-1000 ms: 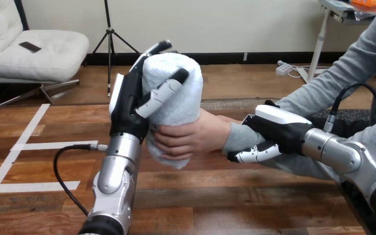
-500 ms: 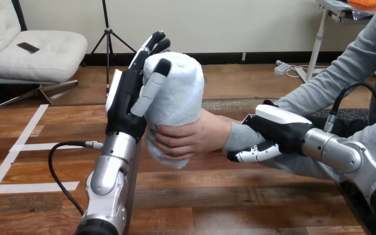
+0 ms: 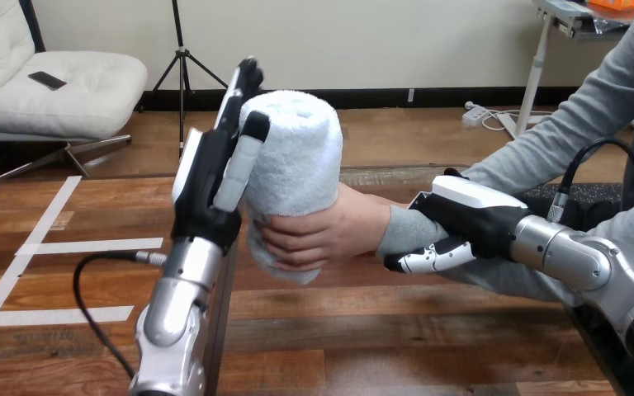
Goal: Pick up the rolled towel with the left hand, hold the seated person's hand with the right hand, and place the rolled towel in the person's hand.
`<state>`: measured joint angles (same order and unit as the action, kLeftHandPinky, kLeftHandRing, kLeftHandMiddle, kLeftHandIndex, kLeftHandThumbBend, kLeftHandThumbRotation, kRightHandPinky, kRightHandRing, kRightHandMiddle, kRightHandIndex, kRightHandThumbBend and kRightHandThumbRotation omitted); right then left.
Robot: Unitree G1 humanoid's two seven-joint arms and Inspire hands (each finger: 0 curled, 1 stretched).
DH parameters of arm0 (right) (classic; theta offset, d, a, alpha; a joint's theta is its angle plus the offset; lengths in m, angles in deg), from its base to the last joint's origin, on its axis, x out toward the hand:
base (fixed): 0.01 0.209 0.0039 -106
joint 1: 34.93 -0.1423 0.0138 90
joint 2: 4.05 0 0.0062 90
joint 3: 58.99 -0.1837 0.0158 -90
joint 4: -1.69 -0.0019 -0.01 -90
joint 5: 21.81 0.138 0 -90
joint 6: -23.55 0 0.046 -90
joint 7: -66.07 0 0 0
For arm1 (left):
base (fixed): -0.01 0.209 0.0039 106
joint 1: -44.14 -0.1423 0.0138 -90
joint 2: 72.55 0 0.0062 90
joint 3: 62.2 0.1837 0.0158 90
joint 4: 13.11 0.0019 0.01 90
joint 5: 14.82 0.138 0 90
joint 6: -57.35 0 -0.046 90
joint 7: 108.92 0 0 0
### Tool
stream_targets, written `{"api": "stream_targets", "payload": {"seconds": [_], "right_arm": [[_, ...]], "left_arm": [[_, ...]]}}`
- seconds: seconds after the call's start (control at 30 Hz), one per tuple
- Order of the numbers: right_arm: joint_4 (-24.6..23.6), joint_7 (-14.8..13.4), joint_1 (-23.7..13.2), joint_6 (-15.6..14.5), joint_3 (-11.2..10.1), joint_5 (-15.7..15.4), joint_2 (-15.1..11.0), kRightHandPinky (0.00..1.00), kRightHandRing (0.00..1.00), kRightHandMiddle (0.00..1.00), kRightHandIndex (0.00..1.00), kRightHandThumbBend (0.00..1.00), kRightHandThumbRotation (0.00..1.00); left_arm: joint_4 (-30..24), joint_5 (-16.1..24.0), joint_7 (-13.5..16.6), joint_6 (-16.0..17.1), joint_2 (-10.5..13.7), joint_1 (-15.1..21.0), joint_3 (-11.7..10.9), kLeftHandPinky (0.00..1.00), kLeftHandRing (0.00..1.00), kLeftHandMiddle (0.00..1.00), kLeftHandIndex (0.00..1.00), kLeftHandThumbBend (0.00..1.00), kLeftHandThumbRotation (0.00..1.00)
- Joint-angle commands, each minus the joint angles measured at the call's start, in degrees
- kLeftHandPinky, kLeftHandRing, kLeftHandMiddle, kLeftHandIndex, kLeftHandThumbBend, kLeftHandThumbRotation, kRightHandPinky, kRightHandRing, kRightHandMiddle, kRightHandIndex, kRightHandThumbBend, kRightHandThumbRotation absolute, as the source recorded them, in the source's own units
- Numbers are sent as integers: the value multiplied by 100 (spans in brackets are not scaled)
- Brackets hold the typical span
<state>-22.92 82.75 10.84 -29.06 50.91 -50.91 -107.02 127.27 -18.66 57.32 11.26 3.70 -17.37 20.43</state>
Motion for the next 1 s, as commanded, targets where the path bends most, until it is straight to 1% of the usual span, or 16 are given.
{"api": "stream_targets", "payload": {"seconds": [0.0,0.03,0.07,0.13,0.23,0.27,0.3,0.43,0.53,0.57,0.63,0.77,0.97], "right_arm": [[-405,106,-497,0,-197,261,30,28,32,37,39,56,51],[-422,168,-498,-65,-203,280,30,28,32,37,39,56,51],[-436,206,-496,-103,-207,292,30,30,35,40,42,61,55],[-481,306,-485,-193,-224,342,29,33,38,43,46,66,59],[-538,387,-466,-252,-226,399,18,37,42,47,52,73,65],[-556,413,-459,-265,-225,416,12,41,46,52,57,79,68],[-565,453,-455,-277,-227,440,5,44,49,55,59,82,70],[-600,521,-432,-307,-230,489,-15,51,57,63,67,89,75],[-616,530,-415,-309,-224,506,-31,56,63,68,72,93,78],[-622,531,-410,-310,-220,512,-36,59,66,70,75,94,79],[-619,511,-394,-275,-220,522,-47,62,68,72,77,95,80],[-642,455,-356,-214,-216,516,-70,66,72,76,80,96,82],[-740,379,-277,-210,-207,474,-119,70,77,79,82,99,88]], "left_arm": [[-553,-16,-31,-91,110,-52,80,100,100,100,100,100,92],[-605,-22,-42,-104,111,-84,84,100,100,100,100,100,92],[-642,-24,-48,-118,112,-105,87,100,100,100,100,100,91],[-717,-27,-64,-122,117,-156,93,100,100,100,100,100,91],[-798,-28,-74,-138,117,-207,95,100,100,100,100,100,91],[-822,-29,-76,-140,116,-224,95,100,100,100,100,100,91],[-855,-30,-74,-145,114,-249,93,100,100,100,100,100,91],[-951,-48,-72,-178,103,-316,82,100,100,100,100,100,90],[-1013,-66,-68,-191,90,-361,72,100,100,100,100,100,90],[-1031,-70,-67,-195,87,-373,71,100,100,100,100,100,90],[-1066,-56,-38,-170,80,-405,67,100,100,100,100,100,90],[-1160,-29,18,-156,62,-483,65,100,100,100,100,100,90],[-1582,125,201,-228,38,-756,118,100,100,100,100,100,93]]}}
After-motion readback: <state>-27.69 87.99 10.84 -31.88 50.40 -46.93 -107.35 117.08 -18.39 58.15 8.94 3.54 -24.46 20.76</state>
